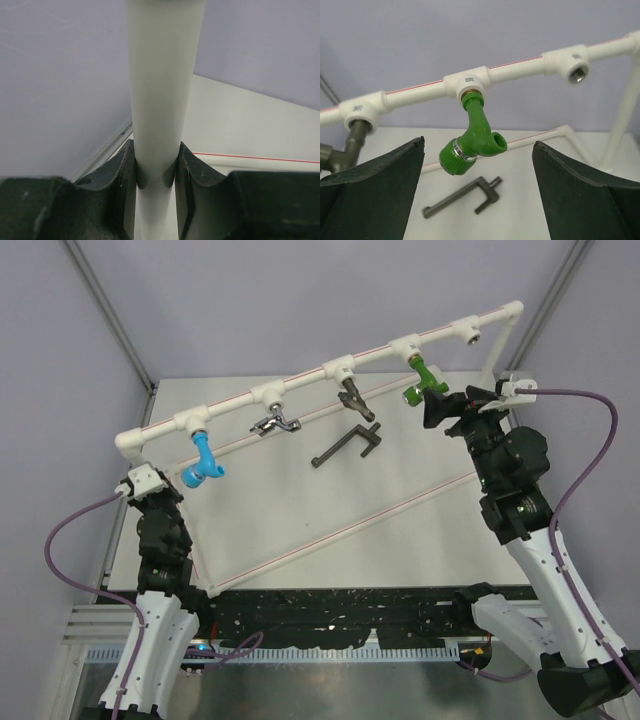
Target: Install the water faucets
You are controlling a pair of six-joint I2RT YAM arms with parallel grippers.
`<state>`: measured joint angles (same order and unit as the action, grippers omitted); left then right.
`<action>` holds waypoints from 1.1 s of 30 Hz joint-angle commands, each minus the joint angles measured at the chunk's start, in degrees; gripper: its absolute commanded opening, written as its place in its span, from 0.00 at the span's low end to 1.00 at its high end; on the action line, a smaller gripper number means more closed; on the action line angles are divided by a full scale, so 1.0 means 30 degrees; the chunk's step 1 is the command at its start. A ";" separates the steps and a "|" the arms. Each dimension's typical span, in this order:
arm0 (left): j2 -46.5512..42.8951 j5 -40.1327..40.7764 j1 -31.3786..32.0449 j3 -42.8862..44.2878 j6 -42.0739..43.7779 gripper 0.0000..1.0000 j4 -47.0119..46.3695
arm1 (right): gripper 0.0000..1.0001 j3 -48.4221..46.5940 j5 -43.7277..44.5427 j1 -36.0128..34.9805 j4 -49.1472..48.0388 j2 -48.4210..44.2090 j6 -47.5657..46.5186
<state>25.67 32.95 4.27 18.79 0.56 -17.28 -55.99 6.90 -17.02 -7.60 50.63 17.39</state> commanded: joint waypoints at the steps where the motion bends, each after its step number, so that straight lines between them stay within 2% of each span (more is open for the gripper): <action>1: -0.0471 -0.2106 0.0509 0.0476 -0.0420 0.00 -0.2825 | 0.94 -0.1756 -0.2002 0.0047 0.3988 -0.0851 -1.3044; 2: -0.0471 -0.2135 0.0509 0.0476 -0.0420 0.00 -0.2825 | 0.96 -0.2222 -0.3601 0.0047 0.4461 -0.0881 -1.6165; 5: -0.0471 -0.2165 0.0538 0.0476 -0.0478 0.00 -0.2796 | 0.99 -0.2724 -0.4524 0.0076 0.6251 -0.0998 -2.1369; 6: -0.0500 -0.2194 0.0510 0.0476 -0.0479 0.00 -0.2795 | 0.99 -0.2725 -0.4757 0.0047 0.6484 -0.1114 -2.4021; 11: -0.0530 -0.2223 0.0509 0.0447 -0.0479 0.00 -0.2708 | 0.99 -0.2432 -0.5346 -0.0011 0.6574 -0.1087 -3.1415; 23: -0.0589 -0.2282 0.0597 0.0476 -0.0508 0.00 -0.2649 | 0.97 -0.1703 -0.3298 -0.1183 0.3503 0.1693 -3.8690; 27: -0.0589 -0.2282 0.0568 0.0476 -0.0537 0.00 -0.2649 | 0.92 -0.1289 -0.2536 -0.1271 0.1186 0.2864 -3.9310; 30: -0.0589 -0.2282 0.0597 0.0476 -0.0567 0.00 -0.2649 | 0.84 -0.1055 -0.2562 -0.1301 0.0190 0.3337 -3.9020; 32: -0.0588 -0.2311 0.0597 0.0476 -0.0567 0.00 -0.2649 | 0.66 -0.1026 -0.2825 -0.1359 -0.0103 0.3513 -3.7678; 33: -0.0559 -0.2282 0.0568 0.0476 -0.0567 0.00 -0.2649 | 0.61 -0.0967 -0.3058 -0.1359 -0.0308 0.3542 -3.7294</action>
<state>25.15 32.71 4.51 18.70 0.54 -16.88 -58.96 -2.61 -20.62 -0.36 61.60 -97.30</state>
